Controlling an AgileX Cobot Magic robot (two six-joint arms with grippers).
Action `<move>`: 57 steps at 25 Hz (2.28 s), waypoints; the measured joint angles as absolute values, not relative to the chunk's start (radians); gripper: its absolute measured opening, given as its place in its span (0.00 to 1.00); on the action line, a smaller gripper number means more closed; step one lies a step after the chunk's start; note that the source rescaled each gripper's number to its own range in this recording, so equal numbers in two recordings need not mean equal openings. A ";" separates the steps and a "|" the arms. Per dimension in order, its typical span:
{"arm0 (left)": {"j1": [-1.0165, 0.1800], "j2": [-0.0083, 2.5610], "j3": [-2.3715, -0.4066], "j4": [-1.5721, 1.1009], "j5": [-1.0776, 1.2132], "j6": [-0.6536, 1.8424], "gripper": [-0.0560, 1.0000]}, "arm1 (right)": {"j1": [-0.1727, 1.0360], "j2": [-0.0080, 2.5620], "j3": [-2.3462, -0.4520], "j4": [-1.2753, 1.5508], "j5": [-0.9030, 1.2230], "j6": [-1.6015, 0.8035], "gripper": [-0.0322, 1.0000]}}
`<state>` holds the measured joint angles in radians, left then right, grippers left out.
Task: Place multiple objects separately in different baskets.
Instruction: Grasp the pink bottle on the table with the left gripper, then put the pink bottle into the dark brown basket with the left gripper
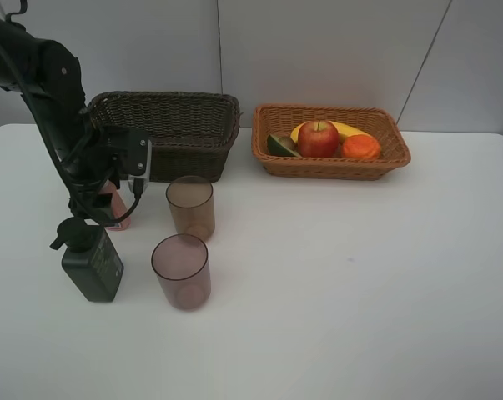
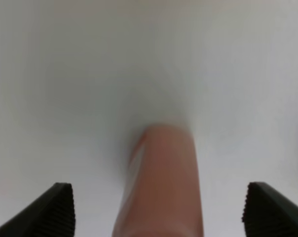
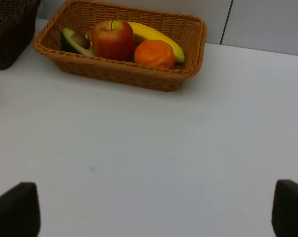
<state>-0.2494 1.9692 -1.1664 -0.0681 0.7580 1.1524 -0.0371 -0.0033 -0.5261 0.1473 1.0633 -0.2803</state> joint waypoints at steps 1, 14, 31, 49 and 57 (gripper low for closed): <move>-0.249 1.969 -1.166 -0.068 0.759 1.152 0.80 | -0.037 -0.003 -0.526 0.147 1.063 -0.280 0.98; -0.249 1.969 -1.166 -0.068 0.768 1.152 0.47 | -0.037 -0.003 -0.526 0.147 1.063 -0.280 0.98; -0.249 1.936 -1.204 -0.065 0.892 1.049 0.47 | -0.037 -0.003 -0.526 0.147 1.063 -0.280 0.98; -0.249 1.903 -1.650 -0.011 1.211 0.500 0.47 | -0.037 -0.003 -0.526 0.147 1.063 -0.280 0.98; -0.249 1.904 -1.725 0.064 1.095 0.427 0.47 | -0.037 -0.003 -0.526 0.147 1.063 -0.280 0.98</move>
<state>-0.2494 1.9039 -1.7252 0.0638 1.0945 0.4272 -0.0371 -0.0033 -0.5261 0.1473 1.0633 -0.2803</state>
